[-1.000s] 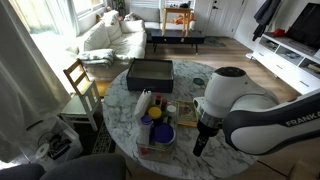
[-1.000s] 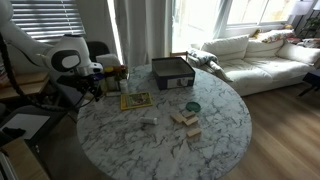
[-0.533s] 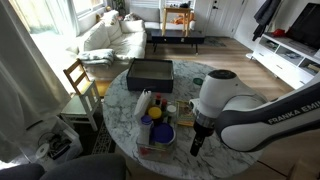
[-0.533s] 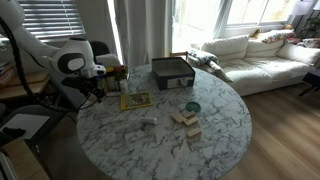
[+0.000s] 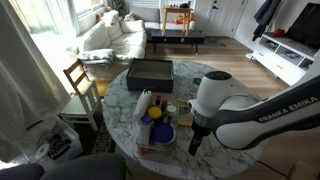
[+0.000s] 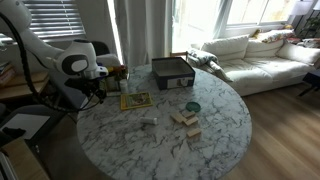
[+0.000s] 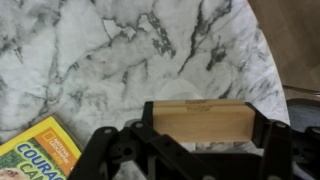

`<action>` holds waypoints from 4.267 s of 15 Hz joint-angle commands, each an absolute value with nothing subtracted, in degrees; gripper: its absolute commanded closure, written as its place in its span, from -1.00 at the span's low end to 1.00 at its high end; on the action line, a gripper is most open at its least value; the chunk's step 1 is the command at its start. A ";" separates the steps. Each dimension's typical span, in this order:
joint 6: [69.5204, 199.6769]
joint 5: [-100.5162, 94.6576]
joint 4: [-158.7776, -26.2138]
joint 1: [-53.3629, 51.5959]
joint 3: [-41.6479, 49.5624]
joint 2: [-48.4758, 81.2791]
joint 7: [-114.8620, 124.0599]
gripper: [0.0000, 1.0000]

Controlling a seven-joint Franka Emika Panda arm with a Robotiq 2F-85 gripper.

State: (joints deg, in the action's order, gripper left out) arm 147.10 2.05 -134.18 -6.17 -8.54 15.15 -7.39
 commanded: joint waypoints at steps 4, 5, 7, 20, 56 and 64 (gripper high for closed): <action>146.64 1.87 -132.86 -5.55 -8.31 16.54 -8.29 -0.19; 146.70 1.81 -132.81 -5.57 -8.25 16.62 -8.16 -0.19; 146.72 1.70 -132.79 -5.60 -8.18 16.74 -8.04 -0.19; 146.90 1.83 -132.92 -5.08 -7.97 16.53 -8.19 -0.19; 147.87 3.00 -130.93 -4.23 -8.49 20.67 -8.44 -1.00; 147.89 3.73 -130.07 -3.85 -8.82 21.44 -9.06 -0.15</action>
